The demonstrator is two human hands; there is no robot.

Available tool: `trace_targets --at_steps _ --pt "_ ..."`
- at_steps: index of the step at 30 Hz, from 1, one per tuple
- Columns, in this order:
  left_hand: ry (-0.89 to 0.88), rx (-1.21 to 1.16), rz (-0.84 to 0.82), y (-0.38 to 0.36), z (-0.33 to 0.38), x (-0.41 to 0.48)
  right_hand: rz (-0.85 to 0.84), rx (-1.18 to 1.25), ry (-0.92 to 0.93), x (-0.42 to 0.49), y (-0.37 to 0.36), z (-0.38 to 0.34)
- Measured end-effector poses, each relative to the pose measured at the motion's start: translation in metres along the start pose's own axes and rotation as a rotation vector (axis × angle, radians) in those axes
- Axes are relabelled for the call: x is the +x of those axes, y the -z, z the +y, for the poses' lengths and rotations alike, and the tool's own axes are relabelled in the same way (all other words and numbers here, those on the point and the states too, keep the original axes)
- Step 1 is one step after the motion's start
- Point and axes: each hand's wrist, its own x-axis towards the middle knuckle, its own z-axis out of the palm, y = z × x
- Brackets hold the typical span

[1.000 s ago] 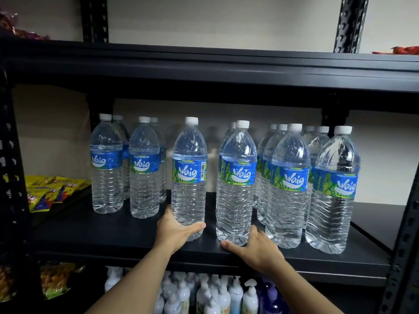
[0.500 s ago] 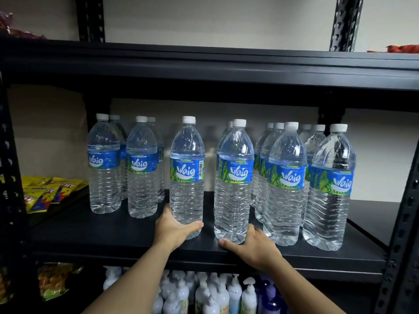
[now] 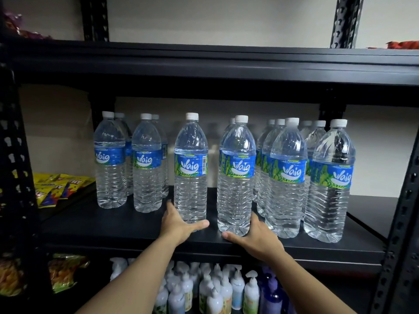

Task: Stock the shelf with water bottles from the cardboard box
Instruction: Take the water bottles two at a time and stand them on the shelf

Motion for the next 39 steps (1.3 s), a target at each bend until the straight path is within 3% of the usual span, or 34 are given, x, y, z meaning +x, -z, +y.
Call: trace_targets --at_steps 5,10,14,22,29,34,39 --pt "0.050 -0.024 0.098 -0.007 -0.001 -0.038 0.056 -0.003 0.006 -0.024 0.003 0.007" --pt "-0.052 -0.048 0.161 -0.031 0.005 -0.100 -0.012 -0.010 0.057 -0.072 0.017 0.030" --pt "-0.123 -0.099 0.024 -0.071 0.023 -0.152 -0.046 0.037 -0.016 -0.118 0.054 0.053" --pt "-0.273 -0.106 -0.199 -0.169 0.043 -0.280 -0.011 -0.139 -0.146 -0.250 0.149 0.148" --pt "-0.249 -0.072 -0.417 -0.250 0.027 -0.396 -0.032 -0.136 -0.484 -0.395 0.225 0.249" --pt "-0.216 0.057 -0.603 -0.305 -0.024 -0.466 -0.078 -0.082 -0.777 -0.485 0.217 0.311" --pt "-0.085 0.231 -0.874 -0.355 -0.101 -0.527 -0.113 -0.013 -1.017 -0.560 0.151 0.375"
